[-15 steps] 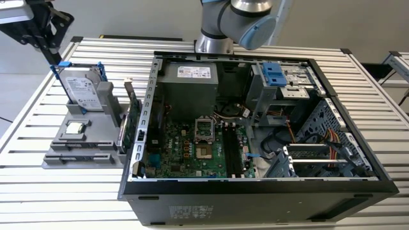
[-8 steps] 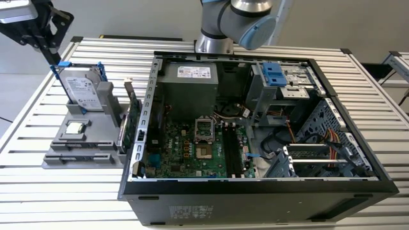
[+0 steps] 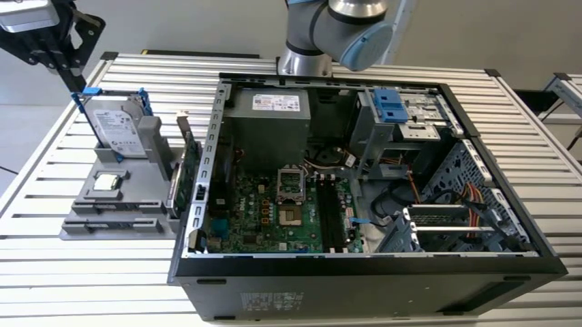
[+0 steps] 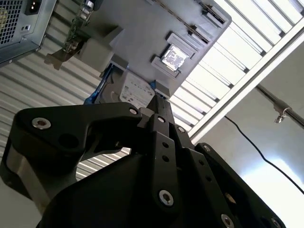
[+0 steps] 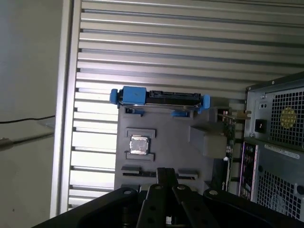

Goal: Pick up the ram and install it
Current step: 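Pick up the ram and move it above insertion slot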

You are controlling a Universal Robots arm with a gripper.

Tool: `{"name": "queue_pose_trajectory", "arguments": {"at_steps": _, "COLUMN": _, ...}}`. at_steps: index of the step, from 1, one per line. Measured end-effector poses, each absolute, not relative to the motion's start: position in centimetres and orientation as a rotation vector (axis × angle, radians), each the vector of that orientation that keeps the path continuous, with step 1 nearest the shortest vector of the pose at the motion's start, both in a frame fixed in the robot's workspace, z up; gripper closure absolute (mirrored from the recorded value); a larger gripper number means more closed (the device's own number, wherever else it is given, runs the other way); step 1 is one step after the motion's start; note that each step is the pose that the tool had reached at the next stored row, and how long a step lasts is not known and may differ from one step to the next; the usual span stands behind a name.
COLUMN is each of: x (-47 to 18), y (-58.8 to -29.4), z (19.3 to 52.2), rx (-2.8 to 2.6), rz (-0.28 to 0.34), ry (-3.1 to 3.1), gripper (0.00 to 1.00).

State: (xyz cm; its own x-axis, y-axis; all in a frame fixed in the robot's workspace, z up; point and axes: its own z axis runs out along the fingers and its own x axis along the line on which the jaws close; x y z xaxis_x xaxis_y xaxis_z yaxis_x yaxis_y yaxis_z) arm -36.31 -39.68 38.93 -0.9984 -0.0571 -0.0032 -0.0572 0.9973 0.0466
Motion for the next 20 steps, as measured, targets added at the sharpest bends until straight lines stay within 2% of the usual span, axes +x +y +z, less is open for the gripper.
{"name": "queue_pose_trajectory", "arguments": {"at_steps": 10, "x": -36.3, "y": -39.8, "z": 38.9, "rx": -0.086, "rz": 0.073, "ry": 3.138, "gripper": 1.00}}
{"name": "queue_pose_trajectory", "arguments": {"at_steps": 20, "x": -36.3, "y": -41.2, "z": 38.9, "rx": -0.074, "rz": 0.073, "ry": 3.138, "gripper": 1.00}}
